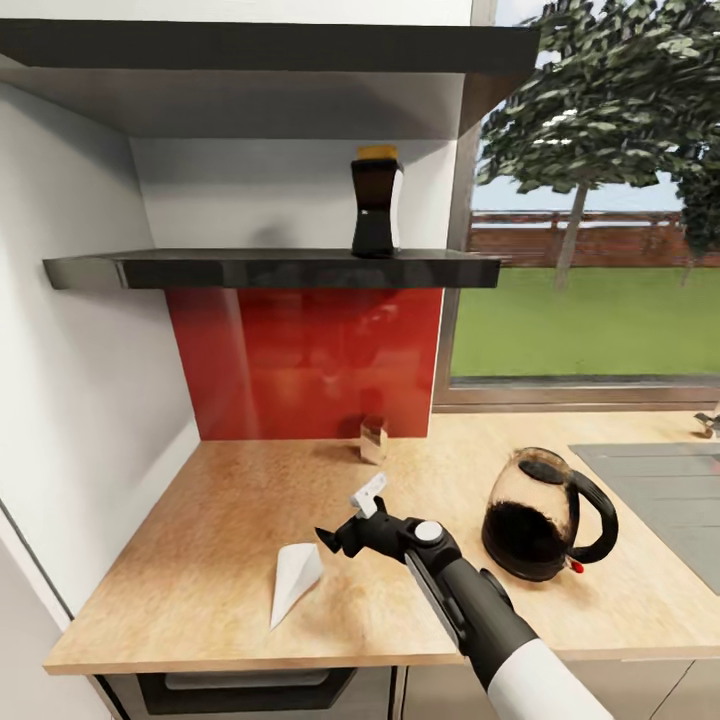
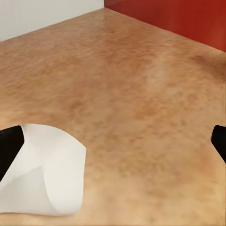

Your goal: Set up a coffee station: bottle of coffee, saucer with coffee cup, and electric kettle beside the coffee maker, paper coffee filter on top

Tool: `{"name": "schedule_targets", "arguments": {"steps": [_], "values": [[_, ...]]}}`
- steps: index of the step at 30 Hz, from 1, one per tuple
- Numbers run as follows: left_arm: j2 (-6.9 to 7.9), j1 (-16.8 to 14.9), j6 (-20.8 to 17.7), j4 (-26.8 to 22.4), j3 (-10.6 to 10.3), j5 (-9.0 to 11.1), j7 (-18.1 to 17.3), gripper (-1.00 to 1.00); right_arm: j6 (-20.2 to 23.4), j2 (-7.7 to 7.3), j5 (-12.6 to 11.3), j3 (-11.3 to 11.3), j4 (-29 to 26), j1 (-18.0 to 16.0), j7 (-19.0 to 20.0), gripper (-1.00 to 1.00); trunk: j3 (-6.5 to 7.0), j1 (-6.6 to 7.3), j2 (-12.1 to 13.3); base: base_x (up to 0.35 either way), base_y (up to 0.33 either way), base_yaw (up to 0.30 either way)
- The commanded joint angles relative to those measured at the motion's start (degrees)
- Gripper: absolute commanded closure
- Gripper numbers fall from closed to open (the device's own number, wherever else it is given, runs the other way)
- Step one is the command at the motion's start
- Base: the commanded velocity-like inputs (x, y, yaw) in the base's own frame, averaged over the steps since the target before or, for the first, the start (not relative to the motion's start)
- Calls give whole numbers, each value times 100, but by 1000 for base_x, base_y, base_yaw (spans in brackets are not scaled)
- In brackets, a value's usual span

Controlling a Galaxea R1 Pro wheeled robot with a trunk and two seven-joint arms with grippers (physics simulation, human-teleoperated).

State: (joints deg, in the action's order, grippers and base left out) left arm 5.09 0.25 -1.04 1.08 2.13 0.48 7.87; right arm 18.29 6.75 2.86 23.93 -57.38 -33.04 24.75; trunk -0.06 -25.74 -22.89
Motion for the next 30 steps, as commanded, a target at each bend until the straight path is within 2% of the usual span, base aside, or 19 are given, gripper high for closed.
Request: {"name": "schedule_targets", "arguments": {"steps": [1, 18, 30], "values": [[0, 1, -11, -3, 18, 4, 11, -100, 25, 0, 30, 27, -4, 0, 22, -100, -1, -4, -3, 161, 0, 0], [0, 10, -10, -2, 15, 4, 13, -100, 28, 1, 30, 78, 117, 0, 29, -100, -1, -4, -3, 18, 0, 0], [0, 10, -10, -2, 15, 4, 13, -100, 25, 1, 30, 334, 360, 0, 30, -100, -1, -4, -3, 8, 0, 0]]}}
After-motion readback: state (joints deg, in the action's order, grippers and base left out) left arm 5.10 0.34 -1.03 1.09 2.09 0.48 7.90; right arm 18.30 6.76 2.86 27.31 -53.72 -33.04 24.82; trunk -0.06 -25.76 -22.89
